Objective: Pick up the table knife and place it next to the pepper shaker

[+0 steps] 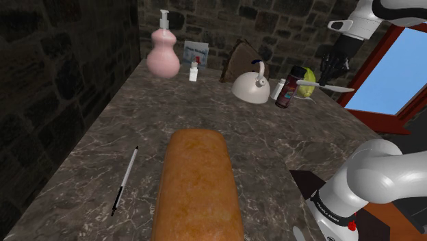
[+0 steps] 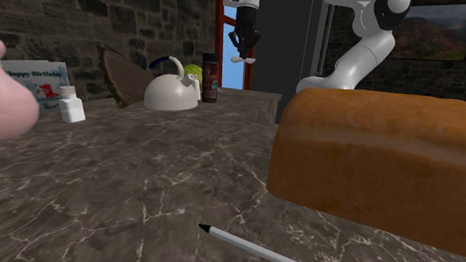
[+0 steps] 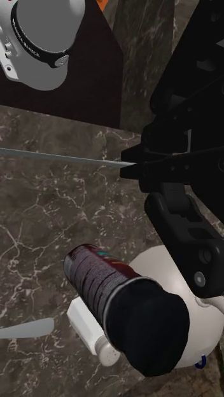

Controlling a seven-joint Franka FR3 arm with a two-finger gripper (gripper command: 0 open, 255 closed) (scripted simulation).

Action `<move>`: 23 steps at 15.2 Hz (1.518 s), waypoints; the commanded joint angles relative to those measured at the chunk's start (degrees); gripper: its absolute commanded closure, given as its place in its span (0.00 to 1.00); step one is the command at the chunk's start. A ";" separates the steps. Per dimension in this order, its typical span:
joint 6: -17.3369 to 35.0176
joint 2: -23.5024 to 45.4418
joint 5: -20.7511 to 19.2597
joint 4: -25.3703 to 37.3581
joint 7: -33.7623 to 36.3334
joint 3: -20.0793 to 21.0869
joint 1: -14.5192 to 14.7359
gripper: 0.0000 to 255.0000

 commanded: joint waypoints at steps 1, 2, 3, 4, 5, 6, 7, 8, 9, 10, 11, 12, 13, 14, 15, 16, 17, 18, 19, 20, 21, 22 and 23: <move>1.35 -0.34 -0.35 -1.64 -0.12 -0.40 -0.16 1.00; 2.02 -0.58 -0.49 -2.55 -0.10 -0.52 -0.25 1.00; 2.69 -0.81 -0.63 -3.45 -0.07 -0.65 -0.33 1.00; 3.36 -1.03 -0.77 -4.34 -0.05 -0.79 -0.42 1.00; 4.04 -1.23 -0.92 -5.22 -0.03 -0.93 -0.50 1.00; 4.72 -1.43 -1.07 -6.09 -0.01 -1.07 -0.59 1.00; 5.40 -1.61 -1.23 -6.96 0.00 -1.21 -0.67 1.00; 6.09 -1.79 -1.38 -7.81 0.02 -1.37 -0.76 1.00; 6.77 -1.95 -1.54 -8.66 0.04 -1.52 -0.85 1.00; 7.46 -2.10 -1.70 -9.50 0.05 -1.68 -0.93 1.00; 8.16 -2.23 -1.87 -10.33 0.06 -1.85 -1.02 1.00; 8.86 -2.36 -2.03 -11.15 0.08 -2.01 -1.11 1.00; 9.56 -2.47 -2.21 -11.97 0.09 -2.19 -1.19 1.00; 10.27 -2.57 -2.38 -12.77 0.10 -2.37 -1.28 1.00; 10.98 -2.66 -2.56 -13.57 0.11 -2.55 -1.37 1.00; 11.70 -2.73 -2.74 -14.36 0.12 -2.74 -1.45 1.00; 12.42 -2.79 -2.92 -15.14 0.13 -2.93 -1.54 1.00; 13.15 -2.83 -3.11 -15.91 0.13 -3.13 -1.63 1.00; 13.88 -2.86 -3.29 -16.68 0.14 -3.33 -1.72 1.00; 14.62 -2.88 -3.49 -17.44 0.14 -3.53 -1.81 1.00; 15.37 -2.88 -3.68 -18.18 0.15 -3.74 -1.90 1.00; 16.12 -2.86 -3.88 -18.92 0.15 -3.96 -1.99 1.00; 16.89 -2.83 -4.08 -19.65 0.15 -4.18 -2.07 1.00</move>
